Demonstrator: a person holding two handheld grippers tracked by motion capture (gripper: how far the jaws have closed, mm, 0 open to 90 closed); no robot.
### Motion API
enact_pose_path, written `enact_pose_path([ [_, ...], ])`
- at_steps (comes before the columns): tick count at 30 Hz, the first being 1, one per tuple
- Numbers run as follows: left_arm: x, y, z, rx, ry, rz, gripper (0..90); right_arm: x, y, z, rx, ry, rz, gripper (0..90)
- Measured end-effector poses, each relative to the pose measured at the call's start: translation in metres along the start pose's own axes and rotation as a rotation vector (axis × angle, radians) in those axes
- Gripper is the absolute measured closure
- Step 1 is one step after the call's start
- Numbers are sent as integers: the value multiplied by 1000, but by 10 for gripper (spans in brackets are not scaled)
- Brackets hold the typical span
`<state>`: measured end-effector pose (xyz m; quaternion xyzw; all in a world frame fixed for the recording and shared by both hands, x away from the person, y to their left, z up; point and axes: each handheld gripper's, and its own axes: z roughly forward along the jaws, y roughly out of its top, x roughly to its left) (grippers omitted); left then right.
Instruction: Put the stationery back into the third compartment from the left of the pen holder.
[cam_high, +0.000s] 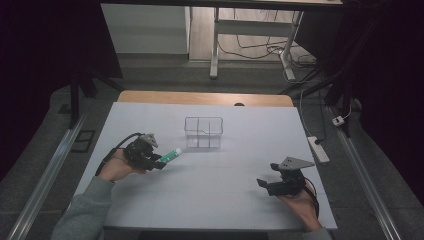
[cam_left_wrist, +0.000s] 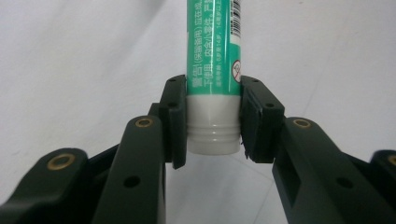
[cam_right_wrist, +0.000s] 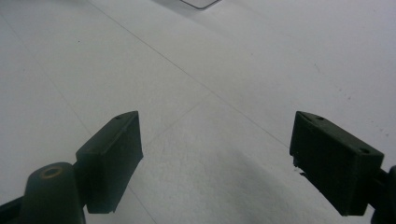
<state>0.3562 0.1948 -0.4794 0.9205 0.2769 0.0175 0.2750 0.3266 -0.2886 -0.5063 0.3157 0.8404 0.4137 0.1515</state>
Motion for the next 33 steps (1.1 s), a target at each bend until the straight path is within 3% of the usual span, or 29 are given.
enact_pose_path([
  [18, -25, 25, 7, -40, 9, 86, 642, 0, 0, 1, 12, -6, -8, 159],
  [33, -49, 58, 31, -38, -11, 164, 642, 2, 1, 2, 5, -11, -25, 158],
])
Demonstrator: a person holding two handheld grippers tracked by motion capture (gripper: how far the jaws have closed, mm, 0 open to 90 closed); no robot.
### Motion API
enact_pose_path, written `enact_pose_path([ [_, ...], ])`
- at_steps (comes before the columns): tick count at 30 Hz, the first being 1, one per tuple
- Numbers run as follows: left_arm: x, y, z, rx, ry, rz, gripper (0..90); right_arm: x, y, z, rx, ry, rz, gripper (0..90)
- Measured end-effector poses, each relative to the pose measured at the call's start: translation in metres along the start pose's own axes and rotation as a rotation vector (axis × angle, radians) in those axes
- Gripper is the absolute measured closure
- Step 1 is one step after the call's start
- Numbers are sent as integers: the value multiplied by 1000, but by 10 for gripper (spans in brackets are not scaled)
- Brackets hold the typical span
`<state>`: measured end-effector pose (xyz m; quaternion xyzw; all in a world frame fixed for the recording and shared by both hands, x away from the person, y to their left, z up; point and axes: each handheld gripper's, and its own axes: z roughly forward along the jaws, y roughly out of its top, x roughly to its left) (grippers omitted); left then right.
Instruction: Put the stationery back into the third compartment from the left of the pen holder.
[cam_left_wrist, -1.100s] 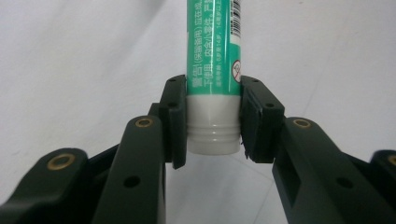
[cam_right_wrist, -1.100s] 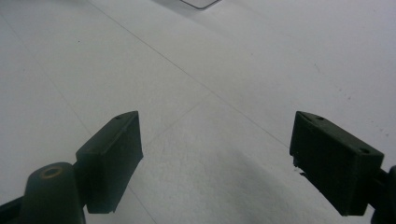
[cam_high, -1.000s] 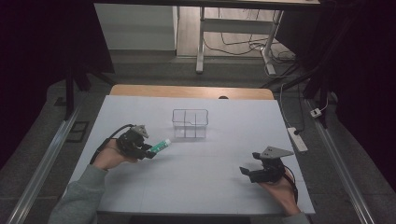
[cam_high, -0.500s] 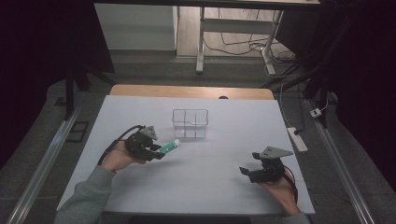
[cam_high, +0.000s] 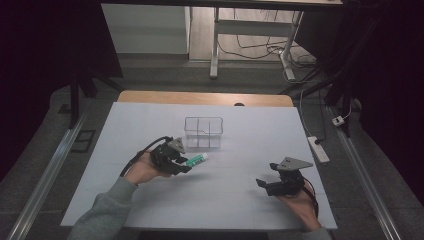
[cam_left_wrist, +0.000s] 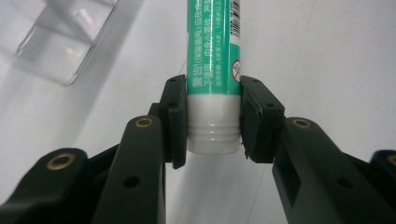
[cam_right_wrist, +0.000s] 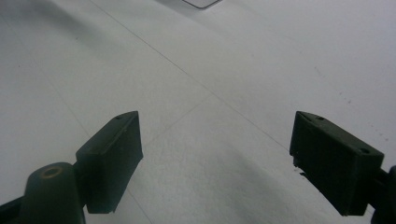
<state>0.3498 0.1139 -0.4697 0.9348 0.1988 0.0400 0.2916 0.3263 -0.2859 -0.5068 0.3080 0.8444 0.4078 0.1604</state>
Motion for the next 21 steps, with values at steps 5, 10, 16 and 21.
enact_pose_path([
  [5, -5, 10, 8, 8, -8, 32, 642, 1, 1, 0, -8, 6, 3, 159],
  [10, -7, 15, 13, 4, -10, 33, 642, 2, 2, 0, -14, 15, 7, 159],
  [16, -9, 20, 17, 0, -13, 39, 642, 6, 5, 0, -29, 32, 7, 165],
  [21, -11, 24, 22, 2, -12, 51, 642, 9, 8, 0, -49, 58, 16, 174],
])
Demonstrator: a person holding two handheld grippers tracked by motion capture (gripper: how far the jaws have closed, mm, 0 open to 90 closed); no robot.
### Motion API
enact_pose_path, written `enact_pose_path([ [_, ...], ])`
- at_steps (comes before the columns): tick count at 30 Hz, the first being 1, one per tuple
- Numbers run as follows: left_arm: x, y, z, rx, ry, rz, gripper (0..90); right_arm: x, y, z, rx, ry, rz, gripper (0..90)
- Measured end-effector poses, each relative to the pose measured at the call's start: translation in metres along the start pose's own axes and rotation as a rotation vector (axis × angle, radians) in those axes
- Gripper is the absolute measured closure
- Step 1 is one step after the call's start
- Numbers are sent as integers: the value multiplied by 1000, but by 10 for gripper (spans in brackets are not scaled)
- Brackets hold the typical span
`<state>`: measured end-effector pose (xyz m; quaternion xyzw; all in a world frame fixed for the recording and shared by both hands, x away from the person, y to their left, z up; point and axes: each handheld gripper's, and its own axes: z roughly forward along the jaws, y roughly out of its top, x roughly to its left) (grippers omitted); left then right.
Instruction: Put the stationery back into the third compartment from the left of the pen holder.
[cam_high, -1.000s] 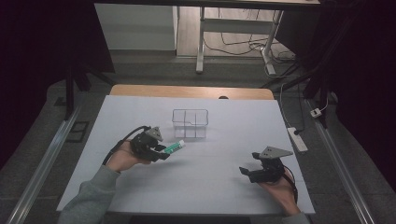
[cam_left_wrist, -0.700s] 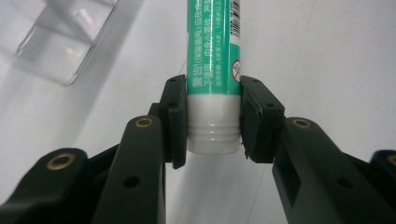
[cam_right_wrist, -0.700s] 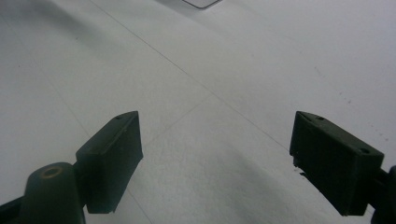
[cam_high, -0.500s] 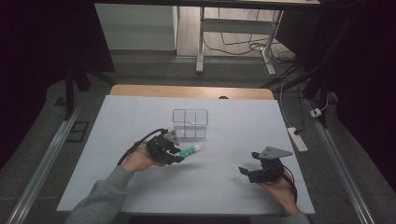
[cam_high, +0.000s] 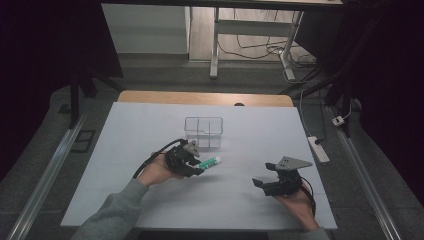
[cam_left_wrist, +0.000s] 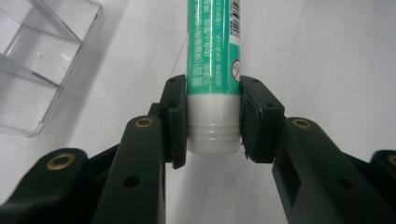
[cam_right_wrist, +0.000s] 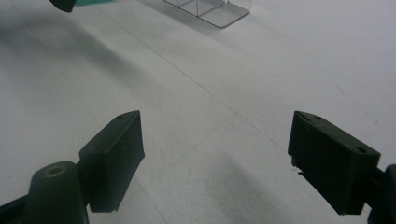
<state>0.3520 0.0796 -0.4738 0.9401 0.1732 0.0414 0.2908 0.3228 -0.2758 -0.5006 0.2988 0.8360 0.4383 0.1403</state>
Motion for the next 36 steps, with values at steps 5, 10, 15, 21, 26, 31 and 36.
enact_pose_path([
  [5, -2, 4, 4, -1, 0, 8, 642, 7, 5, 2, 0, 6, -19, 179],
  [10, -3, 9, 9, 5, -3, 16, 642, 13, 11, 4, -25, 40, -15, 185],
  [15, -5, 13, 14, 19, -8, 27, 642, 18, 15, 7, -27, 49, -28, 187],
  [21, -8, 18, 22, 35, -19, 36, 642, 25, 22, 10, -25, 60, -47, 188],
  [26, -10, 21, 26, 44, -25, 44, 642, 33, 30, 16, -12, 78, -79, 190],
  [31, -11, 22, 29, 50, -31, 46, 642, 41, 40, 23, 12, 90, -126, 212],
  [36, -13, 23, 32, 64, -42, 56, 642, 47, 52, 31, 54, 127, -161, 244],
])
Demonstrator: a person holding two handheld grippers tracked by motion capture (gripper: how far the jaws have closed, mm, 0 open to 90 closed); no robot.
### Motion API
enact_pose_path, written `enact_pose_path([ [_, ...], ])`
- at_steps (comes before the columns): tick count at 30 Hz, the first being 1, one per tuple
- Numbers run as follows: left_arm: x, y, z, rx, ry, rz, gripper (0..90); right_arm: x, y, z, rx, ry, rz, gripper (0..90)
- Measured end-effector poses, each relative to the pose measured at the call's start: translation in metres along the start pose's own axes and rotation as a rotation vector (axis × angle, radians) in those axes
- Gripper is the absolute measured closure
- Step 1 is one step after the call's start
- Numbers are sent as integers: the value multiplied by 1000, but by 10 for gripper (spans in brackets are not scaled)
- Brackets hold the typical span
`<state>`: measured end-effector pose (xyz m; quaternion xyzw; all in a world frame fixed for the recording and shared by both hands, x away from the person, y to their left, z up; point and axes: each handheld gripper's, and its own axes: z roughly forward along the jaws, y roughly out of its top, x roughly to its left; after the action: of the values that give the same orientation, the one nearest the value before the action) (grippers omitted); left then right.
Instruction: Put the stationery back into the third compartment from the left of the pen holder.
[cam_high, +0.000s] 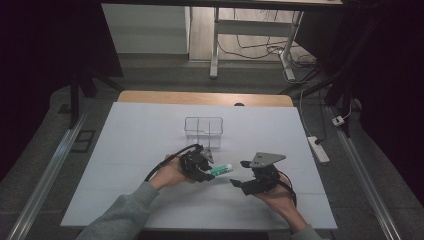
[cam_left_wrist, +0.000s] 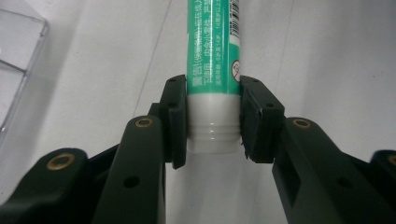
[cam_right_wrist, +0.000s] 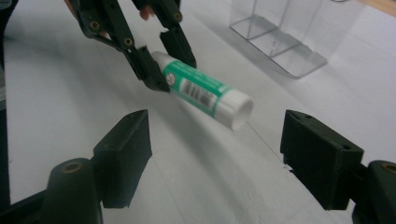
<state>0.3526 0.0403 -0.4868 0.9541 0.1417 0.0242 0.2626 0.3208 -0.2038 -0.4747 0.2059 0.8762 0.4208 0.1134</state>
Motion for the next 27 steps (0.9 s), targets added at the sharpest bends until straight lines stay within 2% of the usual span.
enact_pose_path([
  [6, -1, 1, 2, 9, -9, 8, 642, 10, 11, 15, 78, 7, -81, 256],
  [9, -2, 1, 3, 13, -15, 7, 642, 12, 13, 20, 98, 17, -101, 263],
  [17, -2, 2, 4, 12, -23, 12, 642, 15, 21, 26, 102, 15, -136, 267],
  [21, -3, 2, 5, 11, -28, 13, 642, 17, 27, 31, 114, 23, -169, 275],
  [27, -2, 2, -1, -12, -51, 20, 642, 21, 33, 43, 183, 46, -226, 309],
])
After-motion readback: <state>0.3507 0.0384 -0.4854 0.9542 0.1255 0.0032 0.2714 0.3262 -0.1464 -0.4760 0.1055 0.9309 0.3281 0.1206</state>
